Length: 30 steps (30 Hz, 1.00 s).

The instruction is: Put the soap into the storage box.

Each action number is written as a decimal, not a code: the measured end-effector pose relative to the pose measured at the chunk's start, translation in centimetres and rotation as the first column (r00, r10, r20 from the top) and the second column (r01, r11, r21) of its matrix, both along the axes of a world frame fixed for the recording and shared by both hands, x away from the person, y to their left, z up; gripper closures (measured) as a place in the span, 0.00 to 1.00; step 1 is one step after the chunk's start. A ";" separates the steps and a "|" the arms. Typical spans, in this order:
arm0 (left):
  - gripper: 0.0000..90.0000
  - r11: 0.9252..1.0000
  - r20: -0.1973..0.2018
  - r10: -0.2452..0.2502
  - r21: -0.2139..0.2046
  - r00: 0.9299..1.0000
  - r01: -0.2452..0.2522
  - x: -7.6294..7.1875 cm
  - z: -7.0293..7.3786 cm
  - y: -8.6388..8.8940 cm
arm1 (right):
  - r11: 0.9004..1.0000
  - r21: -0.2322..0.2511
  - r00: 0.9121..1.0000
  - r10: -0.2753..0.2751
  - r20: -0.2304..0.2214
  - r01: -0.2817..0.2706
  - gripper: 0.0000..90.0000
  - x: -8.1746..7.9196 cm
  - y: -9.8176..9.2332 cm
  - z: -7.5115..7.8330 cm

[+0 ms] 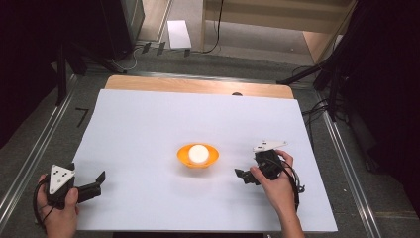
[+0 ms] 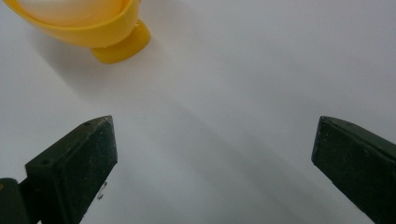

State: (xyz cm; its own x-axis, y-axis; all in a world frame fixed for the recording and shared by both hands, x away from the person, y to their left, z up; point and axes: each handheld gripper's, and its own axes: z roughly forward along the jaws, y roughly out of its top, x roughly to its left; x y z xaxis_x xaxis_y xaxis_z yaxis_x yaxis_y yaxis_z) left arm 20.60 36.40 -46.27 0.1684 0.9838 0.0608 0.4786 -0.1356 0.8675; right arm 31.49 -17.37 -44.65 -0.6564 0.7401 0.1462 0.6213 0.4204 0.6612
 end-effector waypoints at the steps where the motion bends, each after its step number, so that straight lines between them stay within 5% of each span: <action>1: 0.01 1.000 -0.001 0.000 0.000 1.000 0.000 0.0 0.0 0.0 | 1.000 0.007 1.000 -0.005 -0.003 0.005 0.01 -0.1 -0.3 -0.1; 30: 0.01 1.000 0.002 0.002 0.004 1.000 -0.002 0.0 0.0 0.0 | 0.992 0.056 0.993 -0.114 0.006 0.113 0.02 -3.2 -7.5 -2.3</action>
State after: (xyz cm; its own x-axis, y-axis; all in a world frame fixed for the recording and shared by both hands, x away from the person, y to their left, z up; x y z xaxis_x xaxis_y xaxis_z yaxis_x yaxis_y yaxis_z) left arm 20.60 36.35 -46.28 0.1663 0.9839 0.0649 0.4770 -0.1379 0.8680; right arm 28.32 -24.83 -46.95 -0.5702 0.8008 0.1834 0.6565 0.3099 0.6878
